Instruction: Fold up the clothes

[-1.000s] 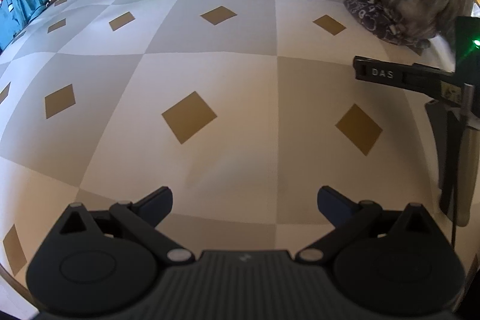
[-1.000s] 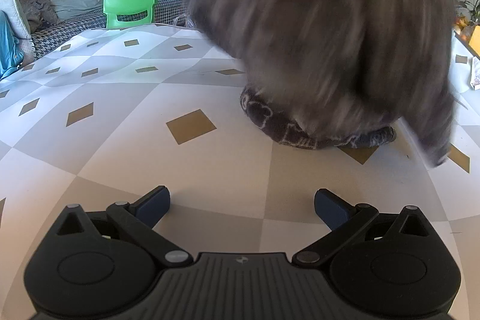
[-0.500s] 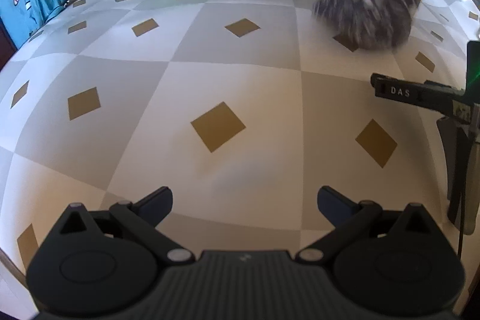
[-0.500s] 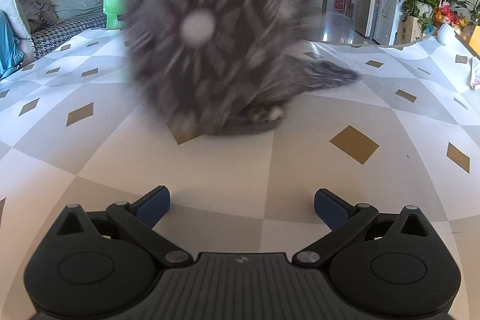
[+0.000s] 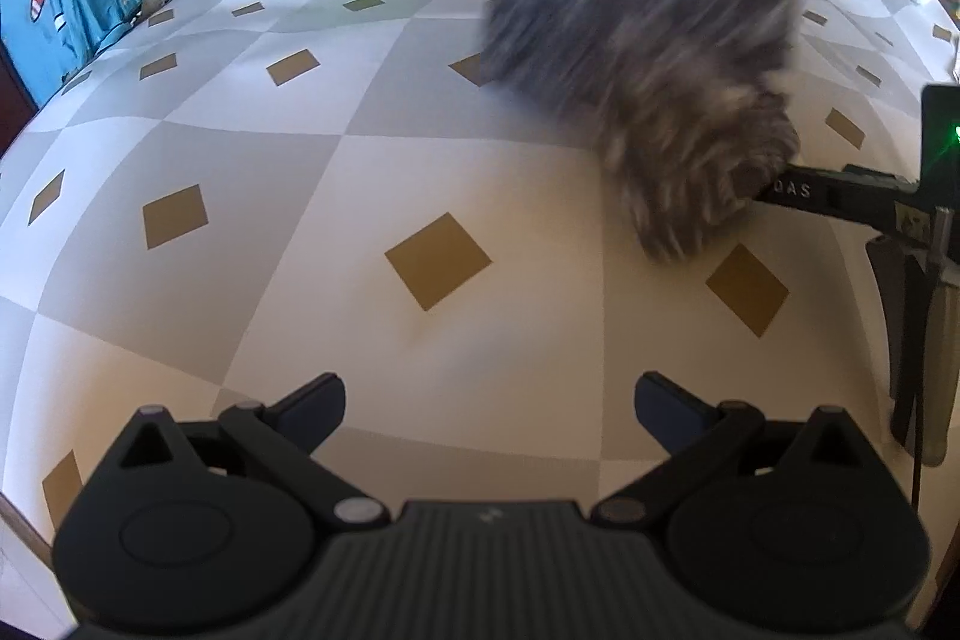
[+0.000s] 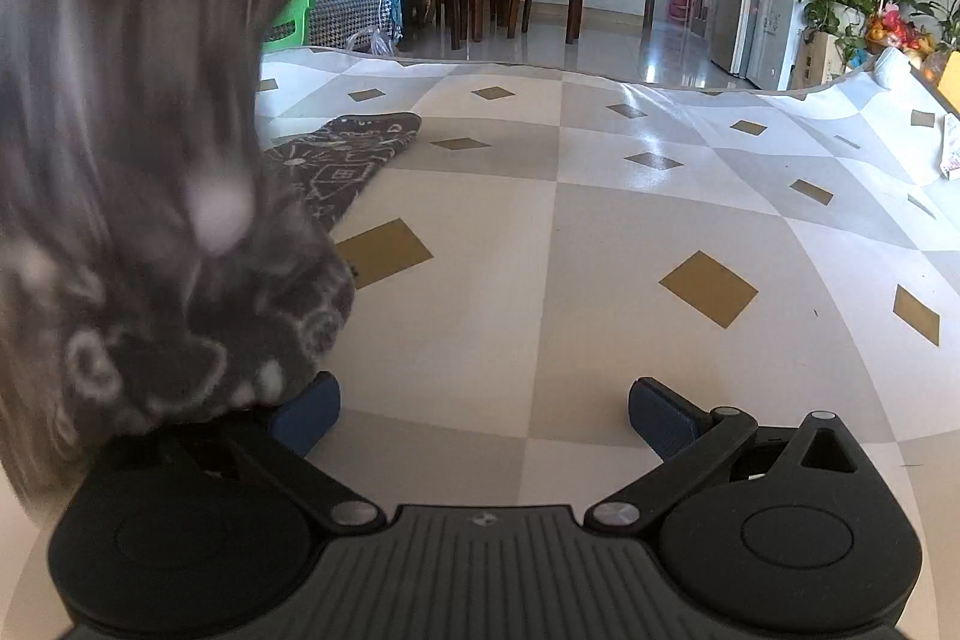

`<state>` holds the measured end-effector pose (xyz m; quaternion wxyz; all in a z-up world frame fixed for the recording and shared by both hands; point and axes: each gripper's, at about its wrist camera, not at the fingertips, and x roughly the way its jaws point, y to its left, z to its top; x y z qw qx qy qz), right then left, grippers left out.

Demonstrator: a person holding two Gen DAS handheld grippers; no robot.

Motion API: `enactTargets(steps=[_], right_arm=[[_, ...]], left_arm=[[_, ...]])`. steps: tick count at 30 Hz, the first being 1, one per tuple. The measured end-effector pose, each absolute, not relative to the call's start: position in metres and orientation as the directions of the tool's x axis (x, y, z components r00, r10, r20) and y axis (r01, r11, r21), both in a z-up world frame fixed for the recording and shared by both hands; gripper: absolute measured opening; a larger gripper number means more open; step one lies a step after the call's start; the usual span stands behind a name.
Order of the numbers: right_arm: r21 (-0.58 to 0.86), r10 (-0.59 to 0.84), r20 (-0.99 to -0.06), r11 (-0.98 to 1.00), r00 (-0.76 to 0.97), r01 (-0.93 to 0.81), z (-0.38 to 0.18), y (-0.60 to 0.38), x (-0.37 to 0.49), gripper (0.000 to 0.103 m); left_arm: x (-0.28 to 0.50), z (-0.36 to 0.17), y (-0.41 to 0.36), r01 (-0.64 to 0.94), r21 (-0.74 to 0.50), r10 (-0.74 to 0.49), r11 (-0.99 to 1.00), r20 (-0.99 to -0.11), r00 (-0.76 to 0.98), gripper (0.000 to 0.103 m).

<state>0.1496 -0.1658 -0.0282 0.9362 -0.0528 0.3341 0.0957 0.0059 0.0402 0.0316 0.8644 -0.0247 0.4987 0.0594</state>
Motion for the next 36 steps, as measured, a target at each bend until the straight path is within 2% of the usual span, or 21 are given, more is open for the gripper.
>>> enactTargets(steps=[36], right_arm=[[-0.035, 0.144, -0.636, 0.976, 0.758, -0.214, -0.028, -0.165, 0.149, 0.103]], left_arm=[[-0.001, 0.04, 0.021, -0.076, 0.039, 0.074, 0.996, -0.844, 0.531, 0.103]])
